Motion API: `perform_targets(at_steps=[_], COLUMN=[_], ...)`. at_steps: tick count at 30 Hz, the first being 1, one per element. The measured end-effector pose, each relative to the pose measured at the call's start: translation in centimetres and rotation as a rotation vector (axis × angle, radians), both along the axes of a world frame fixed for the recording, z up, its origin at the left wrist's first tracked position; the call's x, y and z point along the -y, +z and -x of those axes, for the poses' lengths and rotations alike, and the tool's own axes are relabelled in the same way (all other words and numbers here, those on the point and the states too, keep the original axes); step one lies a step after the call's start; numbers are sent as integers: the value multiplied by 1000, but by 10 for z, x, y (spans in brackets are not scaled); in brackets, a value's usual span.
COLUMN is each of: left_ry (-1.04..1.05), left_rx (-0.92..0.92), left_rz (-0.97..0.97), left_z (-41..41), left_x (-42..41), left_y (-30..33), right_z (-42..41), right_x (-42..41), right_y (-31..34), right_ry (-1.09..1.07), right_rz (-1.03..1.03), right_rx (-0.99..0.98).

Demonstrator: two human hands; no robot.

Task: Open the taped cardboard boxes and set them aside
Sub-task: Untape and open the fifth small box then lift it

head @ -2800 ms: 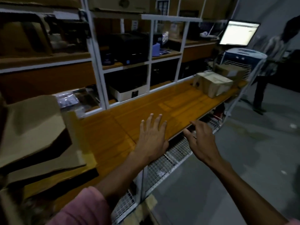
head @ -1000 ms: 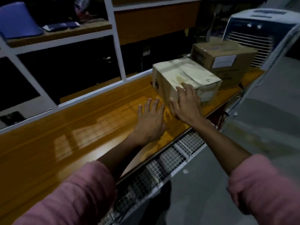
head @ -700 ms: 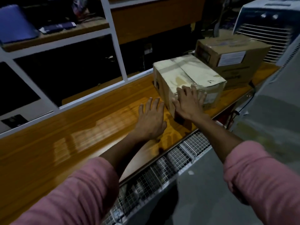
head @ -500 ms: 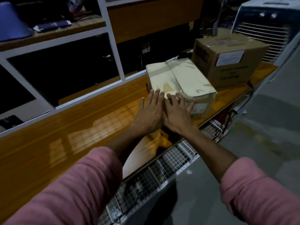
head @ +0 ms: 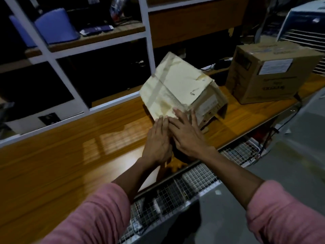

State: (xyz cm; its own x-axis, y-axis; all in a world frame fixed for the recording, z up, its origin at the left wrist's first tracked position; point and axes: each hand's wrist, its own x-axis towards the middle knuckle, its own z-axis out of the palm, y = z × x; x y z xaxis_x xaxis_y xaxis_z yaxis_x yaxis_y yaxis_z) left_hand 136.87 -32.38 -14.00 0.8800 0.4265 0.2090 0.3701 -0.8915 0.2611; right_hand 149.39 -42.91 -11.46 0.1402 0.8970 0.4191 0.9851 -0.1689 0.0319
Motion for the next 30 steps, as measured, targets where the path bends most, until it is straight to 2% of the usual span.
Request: perform_targets(at_steps=[2, 4, 8, 10, 11, 13, 15, 18, 21, 23, 27, 30], left_ry=[36, 74, 181, 114, 60, 7, 25, 126, 205, 170, 41, 32], left_rx=[-18, 43, 396, 527, 522, 351, 165, 36, 140, 225, 43, 54], left_rz=[23, 23, -125, -217, -254, -325, -356, -313, -334, -326, -307, -280], left_z=[27, 50, 66, 63, 60, 52, 50, 58, 64, 55, 29, 26], left_x=[-5, -8, -17, -18, -20, -21, -19, -19, -22, -28, -44, -44], left_y=[-3, -4, 22, 48, 60, 76, 77, 63, 59, 72, 96, 98], right_z=[17, 30, 47, 53, 55, 58, 60, 62, 62, 62, 66, 65], right_x=[-7, -9, -4, -3, -3, -4, -6, -10, -14, -15, -19, -29], right_y=[-5, -10, -7, -4, -3, 0, 6, 12, 14, 14, 27, 47], right_ry=[75, 146, 135, 78, 51, -3, -49, -92, -132, -150, -218, -331], right_rz=[-81, -246, -455, -502, -516, -525, -510, -483, -437, -425, -511, -504], right_rx=[-4, -82, -230, -336, -401, -546, -681, -744, -770, -784, -960, -1178])
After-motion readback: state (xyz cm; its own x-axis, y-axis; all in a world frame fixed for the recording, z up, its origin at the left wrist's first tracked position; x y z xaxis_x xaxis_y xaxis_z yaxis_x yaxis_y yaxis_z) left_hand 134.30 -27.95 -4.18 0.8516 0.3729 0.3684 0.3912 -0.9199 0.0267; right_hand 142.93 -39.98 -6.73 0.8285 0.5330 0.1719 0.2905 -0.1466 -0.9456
